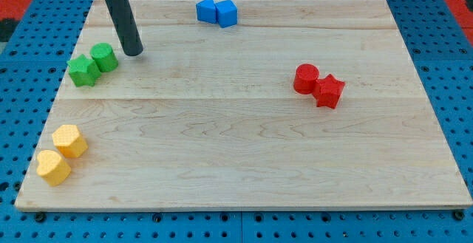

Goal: Separate the yellow heart from hexagon

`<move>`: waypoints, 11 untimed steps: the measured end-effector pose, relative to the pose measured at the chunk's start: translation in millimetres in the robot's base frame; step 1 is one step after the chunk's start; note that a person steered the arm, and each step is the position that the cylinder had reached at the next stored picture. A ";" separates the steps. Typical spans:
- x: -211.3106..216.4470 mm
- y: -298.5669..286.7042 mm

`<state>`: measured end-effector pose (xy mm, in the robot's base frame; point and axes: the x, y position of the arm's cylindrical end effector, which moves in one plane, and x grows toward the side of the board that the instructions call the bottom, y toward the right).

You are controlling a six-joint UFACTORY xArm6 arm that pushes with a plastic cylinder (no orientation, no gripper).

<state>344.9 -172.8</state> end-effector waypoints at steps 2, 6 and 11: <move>110.7 16.6; 155.0 -131.4; 187.6 -43.0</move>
